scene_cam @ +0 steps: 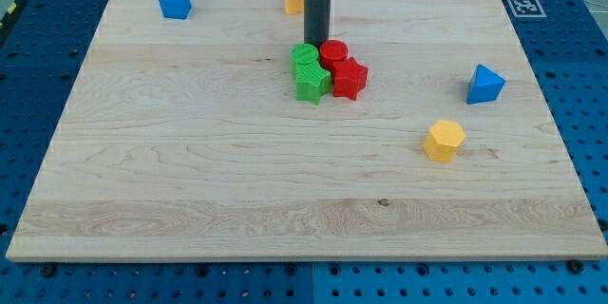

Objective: Move the green circle towards top

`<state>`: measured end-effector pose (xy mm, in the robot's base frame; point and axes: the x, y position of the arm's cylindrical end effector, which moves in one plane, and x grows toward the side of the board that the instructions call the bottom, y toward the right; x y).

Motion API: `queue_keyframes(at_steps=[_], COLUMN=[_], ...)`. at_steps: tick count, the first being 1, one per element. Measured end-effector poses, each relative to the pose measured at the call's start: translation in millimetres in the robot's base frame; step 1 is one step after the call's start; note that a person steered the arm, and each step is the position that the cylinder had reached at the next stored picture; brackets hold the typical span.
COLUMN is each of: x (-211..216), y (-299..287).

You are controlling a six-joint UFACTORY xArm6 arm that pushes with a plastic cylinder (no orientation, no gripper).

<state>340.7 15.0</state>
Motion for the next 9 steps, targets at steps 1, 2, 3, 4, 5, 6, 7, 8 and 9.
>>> queue_keyframes(at_steps=[1,2,3,4,5,6,7,8,9], x=[6,25,34,47,59,73,103,113,97], y=[5,4,0,-6,-22,-38,-57,-90,-96])
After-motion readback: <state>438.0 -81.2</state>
